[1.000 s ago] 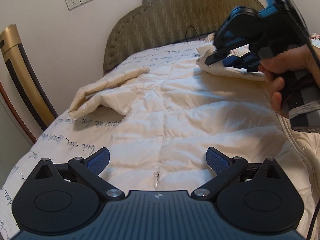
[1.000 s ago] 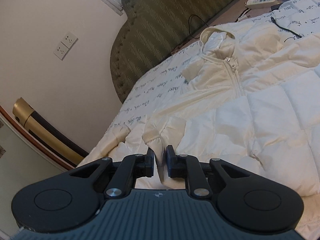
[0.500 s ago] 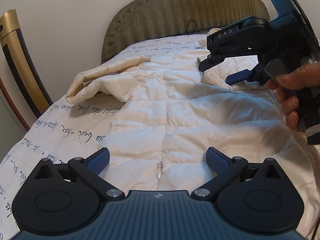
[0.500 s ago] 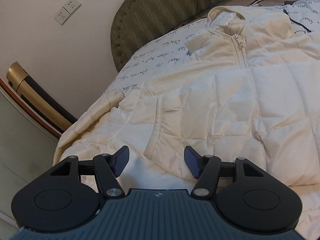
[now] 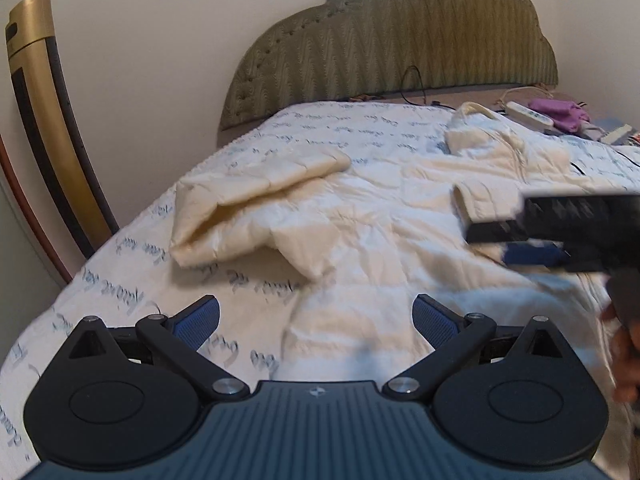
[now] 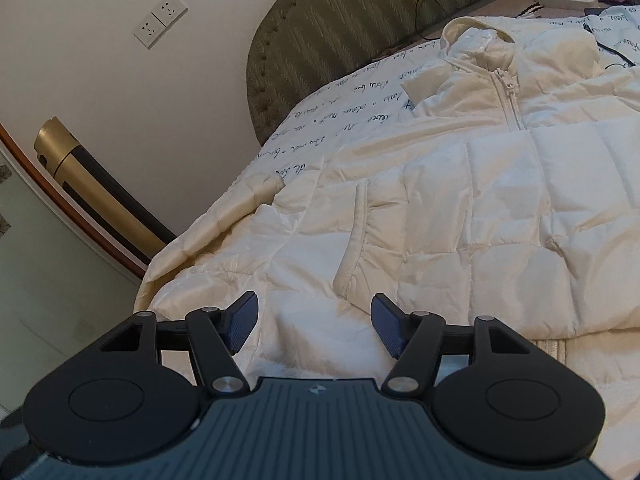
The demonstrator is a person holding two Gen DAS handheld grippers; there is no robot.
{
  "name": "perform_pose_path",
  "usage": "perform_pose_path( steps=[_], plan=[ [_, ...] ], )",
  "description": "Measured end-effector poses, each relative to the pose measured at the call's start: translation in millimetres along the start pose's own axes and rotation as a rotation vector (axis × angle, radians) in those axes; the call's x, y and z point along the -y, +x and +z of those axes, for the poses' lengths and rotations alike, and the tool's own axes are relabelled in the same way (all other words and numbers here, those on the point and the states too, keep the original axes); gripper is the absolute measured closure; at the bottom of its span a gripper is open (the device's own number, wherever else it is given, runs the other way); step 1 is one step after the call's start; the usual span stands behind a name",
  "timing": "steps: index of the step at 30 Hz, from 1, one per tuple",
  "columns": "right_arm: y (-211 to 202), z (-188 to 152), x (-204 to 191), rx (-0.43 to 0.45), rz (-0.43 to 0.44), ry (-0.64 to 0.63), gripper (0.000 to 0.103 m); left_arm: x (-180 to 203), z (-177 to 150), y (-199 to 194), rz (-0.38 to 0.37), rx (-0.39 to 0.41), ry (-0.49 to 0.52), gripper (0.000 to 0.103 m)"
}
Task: Fold small clothes
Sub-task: 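Reach the left tool to the other sleeve cuff and close on it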
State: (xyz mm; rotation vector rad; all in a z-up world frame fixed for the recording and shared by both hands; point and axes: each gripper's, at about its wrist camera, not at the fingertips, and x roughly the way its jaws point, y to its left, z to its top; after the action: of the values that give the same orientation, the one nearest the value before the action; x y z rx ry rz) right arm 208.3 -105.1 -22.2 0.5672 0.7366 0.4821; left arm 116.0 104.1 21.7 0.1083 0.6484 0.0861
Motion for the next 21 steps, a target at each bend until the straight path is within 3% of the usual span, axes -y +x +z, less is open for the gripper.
perform_pose_path(
  steps=[3,9,16,20,21],
  plan=[
    [-14.3,-12.6,-7.5,0.013,-0.062,-0.063,0.035,-2.1,19.7,15.5,0.095,0.069,0.061,0.000],
    [-67.5,-43.3,-2.6,0.083,-0.128,-0.128,0.028,1.9,51.7,75.7,0.312,0.209,0.313,0.000],
    [-106.0,-71.3,18.5,0.168,-0.163,-0.110,0.023,19.2,56.4,156.8,0.405,0.097,0.552,0.000],
    [-106.2,-78.0,38.5,0.200,-0.133,-0.031,0.022,27.8,54.7,173.6,0.430,0.093,0.611,0.001],
    [-106.7,-80.7,40.7,0.206,-0.128,-0.024,0.022,28.1,56.5,174.2,0.425,0.095,0.609,0.007]
  ],
)
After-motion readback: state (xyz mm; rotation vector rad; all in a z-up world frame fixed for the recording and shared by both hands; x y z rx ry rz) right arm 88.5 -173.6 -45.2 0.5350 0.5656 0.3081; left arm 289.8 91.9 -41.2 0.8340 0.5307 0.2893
